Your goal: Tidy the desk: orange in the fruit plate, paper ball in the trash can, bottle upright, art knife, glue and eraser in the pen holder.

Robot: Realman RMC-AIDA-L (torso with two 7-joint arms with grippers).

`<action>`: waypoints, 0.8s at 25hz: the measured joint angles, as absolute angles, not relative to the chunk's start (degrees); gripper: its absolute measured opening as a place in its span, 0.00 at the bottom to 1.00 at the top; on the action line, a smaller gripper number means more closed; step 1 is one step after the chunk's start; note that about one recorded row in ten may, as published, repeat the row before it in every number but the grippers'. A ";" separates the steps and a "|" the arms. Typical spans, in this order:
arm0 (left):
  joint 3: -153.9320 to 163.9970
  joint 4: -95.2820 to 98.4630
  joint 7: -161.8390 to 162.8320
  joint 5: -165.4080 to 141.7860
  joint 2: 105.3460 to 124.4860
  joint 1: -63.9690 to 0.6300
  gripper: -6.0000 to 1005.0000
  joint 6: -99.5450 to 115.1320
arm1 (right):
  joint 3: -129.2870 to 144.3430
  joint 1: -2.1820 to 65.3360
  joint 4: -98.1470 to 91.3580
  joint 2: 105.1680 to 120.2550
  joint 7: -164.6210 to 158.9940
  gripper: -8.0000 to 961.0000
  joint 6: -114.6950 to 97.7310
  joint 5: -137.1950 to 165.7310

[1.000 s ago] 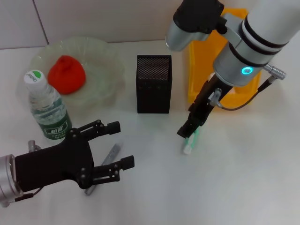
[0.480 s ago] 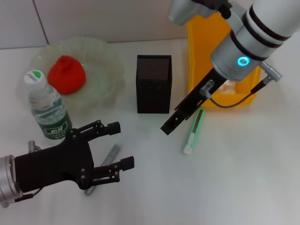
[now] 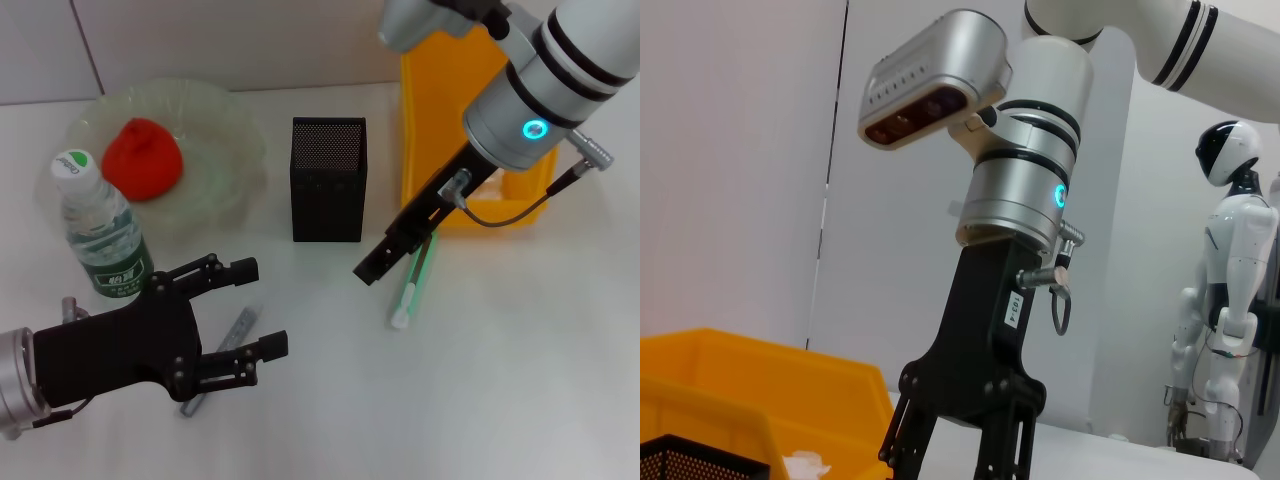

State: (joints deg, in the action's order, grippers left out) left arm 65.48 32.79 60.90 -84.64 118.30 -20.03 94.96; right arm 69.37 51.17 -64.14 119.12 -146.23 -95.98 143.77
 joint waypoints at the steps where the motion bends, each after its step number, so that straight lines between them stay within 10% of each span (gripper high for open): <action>1: 65.47 32.78 60.90 -84.64 118.33 -20.03 0.85 94.97 | 69.73 50.84 -64.17 119.10 -142.82 0.78 -96.02 144.43; 20: 65.47 32.69 60.90 -84.34 118.47 -19.64 0.85 95.11 | 73.56 45.80 -67.37 119.05 -110.64 0.78 -95.52 150.64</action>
State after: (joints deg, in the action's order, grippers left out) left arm 65.47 32.69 60.90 -84.34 118.47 -19.64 95.11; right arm 73.56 45.80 -67.37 119.05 -110.64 -95.52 150.64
